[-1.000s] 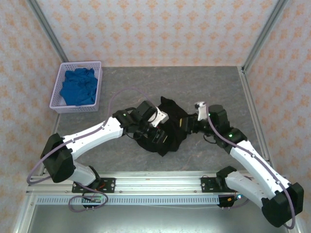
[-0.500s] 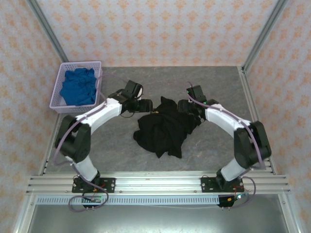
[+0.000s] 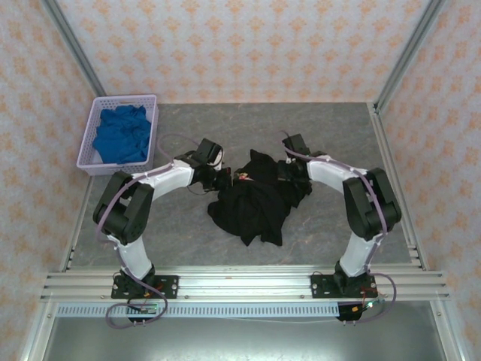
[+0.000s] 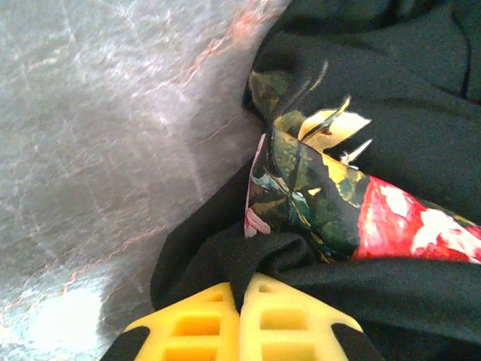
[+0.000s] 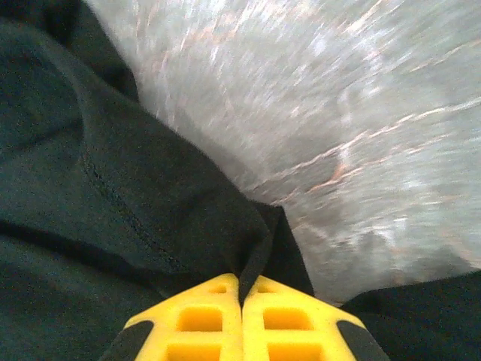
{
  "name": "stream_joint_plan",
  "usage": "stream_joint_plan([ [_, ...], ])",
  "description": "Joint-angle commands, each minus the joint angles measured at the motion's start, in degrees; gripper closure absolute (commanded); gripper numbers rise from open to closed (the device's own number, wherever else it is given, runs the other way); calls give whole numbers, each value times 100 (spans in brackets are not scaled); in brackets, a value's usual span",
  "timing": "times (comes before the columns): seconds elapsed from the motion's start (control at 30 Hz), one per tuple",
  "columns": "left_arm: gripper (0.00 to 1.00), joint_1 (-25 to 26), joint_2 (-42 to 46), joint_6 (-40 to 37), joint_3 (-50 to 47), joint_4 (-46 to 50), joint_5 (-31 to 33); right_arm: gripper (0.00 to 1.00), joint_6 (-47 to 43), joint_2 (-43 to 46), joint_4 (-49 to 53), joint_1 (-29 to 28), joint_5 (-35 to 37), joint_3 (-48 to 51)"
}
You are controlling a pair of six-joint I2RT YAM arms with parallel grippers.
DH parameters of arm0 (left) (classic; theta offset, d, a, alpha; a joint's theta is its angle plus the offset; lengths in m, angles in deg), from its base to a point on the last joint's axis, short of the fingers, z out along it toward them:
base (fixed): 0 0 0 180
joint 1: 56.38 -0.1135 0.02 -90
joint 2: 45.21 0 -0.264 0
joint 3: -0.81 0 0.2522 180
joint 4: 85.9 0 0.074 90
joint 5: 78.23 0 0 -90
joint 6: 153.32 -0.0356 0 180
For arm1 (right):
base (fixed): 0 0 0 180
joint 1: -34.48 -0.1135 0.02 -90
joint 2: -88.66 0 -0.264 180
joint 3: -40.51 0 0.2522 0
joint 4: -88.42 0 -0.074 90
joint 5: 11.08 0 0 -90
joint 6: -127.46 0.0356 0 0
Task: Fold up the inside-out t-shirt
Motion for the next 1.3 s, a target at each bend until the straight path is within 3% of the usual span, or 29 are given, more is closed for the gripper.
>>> stream_joint_plan([
  [0.0,100,-166,758,-62,113,-358,149,100,-43,1131,-234,344,513,55],
  [0.3,100,-243,2903,-729,426,-923,1840,100,-396,3088,-597,743,511,-383],
  [0.47,100,-235,3887,-1246,-57,-1162,2001,100,-467,3773,-585,746,522,-248],
  [0.63,99,-40,4238,-1309,-1512,-532,1534,100,-167,4290,-103,743,549,1017],
  [0.73,79,259,4219,-1042,-2250,26,1579,100,598,4623,761,745,965,1800],
  [0.8,60,436,4221,-821,-2568,178,1646,85,1072,5049,1021,735,1332,2395],
  [0.9,49,504,4304,-641,-2659,-20,1872,66,1023,5481,540,539,1465,2837],
  [1.0,33,464,4201,-365,-2300,73,2886,52,252,4912,-158,-77,1678,2500],
  [1.13,30,197,3334,-354,-1564,140,2818,42,-431,3361,-815,-453,1198,1803],
  [1.27,29,-126,2070,-393,-778,445,2957,36,-473,1824,-1311,-481,584,1015],
])
